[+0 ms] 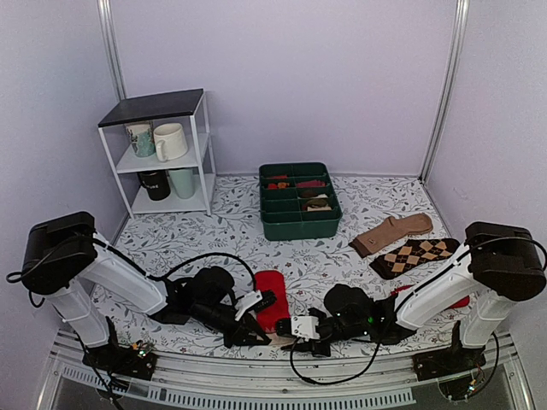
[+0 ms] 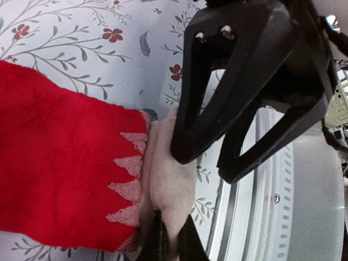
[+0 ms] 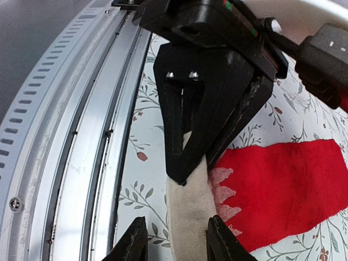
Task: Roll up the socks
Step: Roll a pair of socks at the center of the board.
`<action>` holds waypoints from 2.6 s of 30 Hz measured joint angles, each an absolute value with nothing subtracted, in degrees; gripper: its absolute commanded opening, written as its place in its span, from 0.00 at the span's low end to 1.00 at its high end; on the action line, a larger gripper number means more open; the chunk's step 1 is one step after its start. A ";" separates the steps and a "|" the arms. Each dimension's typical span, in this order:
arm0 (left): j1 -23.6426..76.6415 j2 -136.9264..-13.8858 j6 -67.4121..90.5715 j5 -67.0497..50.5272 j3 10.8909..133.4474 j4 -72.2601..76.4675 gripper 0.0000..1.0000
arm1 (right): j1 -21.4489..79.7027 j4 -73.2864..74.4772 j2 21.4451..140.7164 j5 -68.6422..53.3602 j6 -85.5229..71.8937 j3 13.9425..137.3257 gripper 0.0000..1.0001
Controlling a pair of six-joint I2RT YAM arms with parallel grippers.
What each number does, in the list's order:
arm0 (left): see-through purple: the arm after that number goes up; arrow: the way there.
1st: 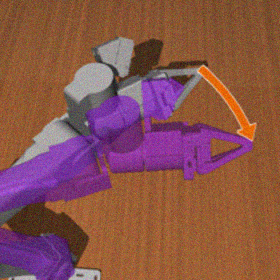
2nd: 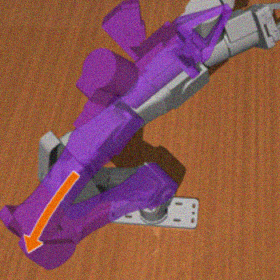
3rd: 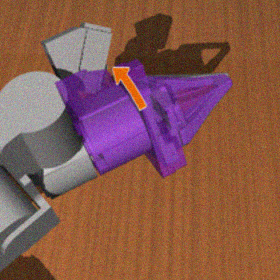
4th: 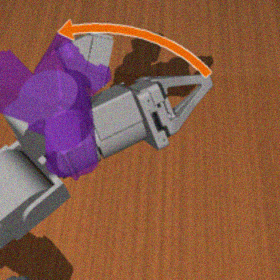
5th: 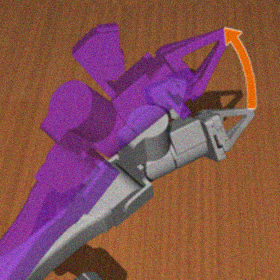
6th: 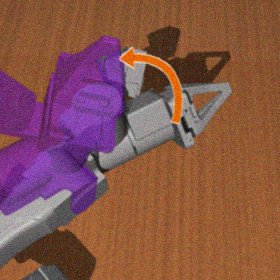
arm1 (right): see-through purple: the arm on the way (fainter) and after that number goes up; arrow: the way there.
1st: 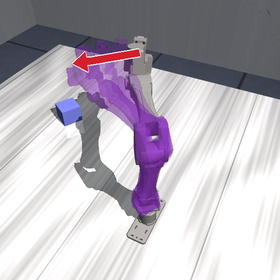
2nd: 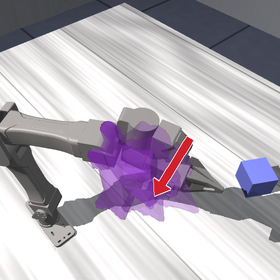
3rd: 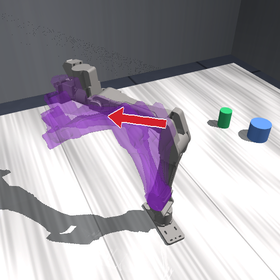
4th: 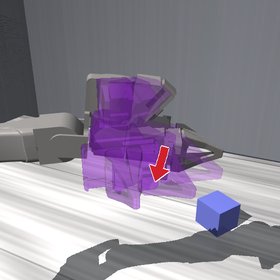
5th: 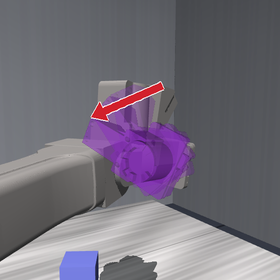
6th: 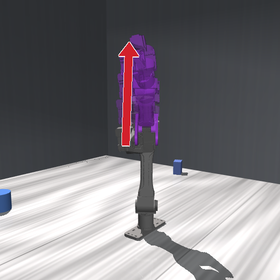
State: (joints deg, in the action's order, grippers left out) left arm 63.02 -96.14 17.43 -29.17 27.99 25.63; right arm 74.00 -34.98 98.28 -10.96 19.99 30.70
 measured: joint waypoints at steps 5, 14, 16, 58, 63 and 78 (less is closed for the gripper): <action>62.96 -96.27 17.43 -29.39 27.99 25.71 0.00 | 74.17 -34.57 100.07 -9.34 19.88 31.99 0.36; 62.81 -96.29 17.41 -29.61 27.94 25.80 0.00 | 74.19 -31.90 102.45 -7.09 18.09 35.05 0.34; 62.81 -96.29 17.41 -29.61 27.90 25.89 0.00 | 74.22 -31.00 102.74 -6.61 17.37 35.57 0.28; 72.10 -85.89 -2.44 -3.29 18.70 31.20 0.46 | 62.48 -5.56 114.19 -41.12 -6.07 55.81 0.09; 72.36 -87.66 -2.50 -3.33 19.59 30.74 0.44 | 62.39 -5.48 114.43 -42.06 -6.50 55.83 0.09; 73.14 -87.68 -0.40 -3.99 19.84 30.68 0.00 | 61.76 -5.32 115.02 -44.64 -6.70 55.86 0.11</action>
State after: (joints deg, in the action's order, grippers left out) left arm 73.14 -87.68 -0.40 -3.99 19.84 30.68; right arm 61.76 -5.32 115.02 -44.64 -6.70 55.86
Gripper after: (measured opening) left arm 0.099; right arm 0.097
